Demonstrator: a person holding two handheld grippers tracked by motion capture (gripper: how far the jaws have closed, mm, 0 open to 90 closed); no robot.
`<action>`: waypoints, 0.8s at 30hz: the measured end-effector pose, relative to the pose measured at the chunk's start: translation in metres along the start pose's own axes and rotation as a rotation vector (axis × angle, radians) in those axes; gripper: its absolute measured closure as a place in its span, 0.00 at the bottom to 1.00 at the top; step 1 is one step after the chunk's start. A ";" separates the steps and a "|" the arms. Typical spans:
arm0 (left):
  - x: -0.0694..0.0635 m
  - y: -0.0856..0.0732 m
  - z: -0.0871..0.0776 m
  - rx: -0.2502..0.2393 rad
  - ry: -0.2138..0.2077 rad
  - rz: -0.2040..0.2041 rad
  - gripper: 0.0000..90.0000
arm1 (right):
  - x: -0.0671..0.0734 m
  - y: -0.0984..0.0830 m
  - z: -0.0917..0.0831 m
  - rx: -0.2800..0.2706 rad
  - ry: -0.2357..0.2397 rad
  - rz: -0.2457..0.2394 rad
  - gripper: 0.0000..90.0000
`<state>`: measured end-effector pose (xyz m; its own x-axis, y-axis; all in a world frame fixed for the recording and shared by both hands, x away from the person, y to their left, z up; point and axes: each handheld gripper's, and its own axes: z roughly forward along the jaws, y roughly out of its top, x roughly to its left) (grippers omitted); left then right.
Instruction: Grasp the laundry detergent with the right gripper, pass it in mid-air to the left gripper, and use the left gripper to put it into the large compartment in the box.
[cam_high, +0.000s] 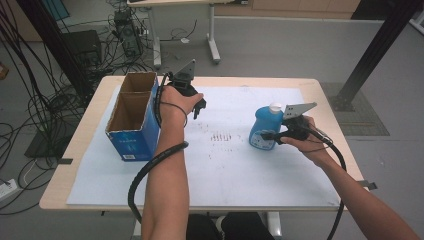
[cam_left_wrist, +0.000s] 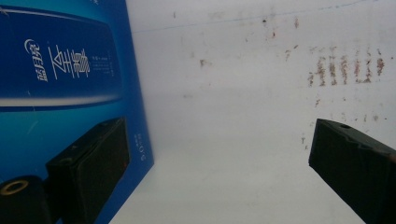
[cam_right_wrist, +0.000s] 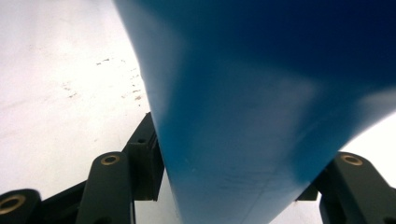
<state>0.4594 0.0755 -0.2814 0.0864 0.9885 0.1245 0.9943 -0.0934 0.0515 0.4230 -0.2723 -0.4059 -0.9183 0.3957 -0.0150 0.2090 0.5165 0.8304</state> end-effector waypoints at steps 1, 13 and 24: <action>0.000 0.000 0.000 0.000 0.000 0.000 0.06 | 0.000 0.000 0.000 0.000 0.000 0.000 0.47; 0.000 -0.001 -0.003 -0.006 -0.001 -0.001 0.06 | -0.001 0.000 0.000 -0.002 0.004 -0.003 0.47; -0.001 -0.001 -0.002 -0.004 -0.004 0.002 0.06 | -0.001 0.000 0.000 -0.002 0.006 -0.002 0.47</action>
<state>0.4579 0.0745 -0.2797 0.0885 0.9887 0.1211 0.9939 -0.0957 0.0550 0.4238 -0.2729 -0.4062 -0.9205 0.3905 -0.0132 0.2067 0.5153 0.8317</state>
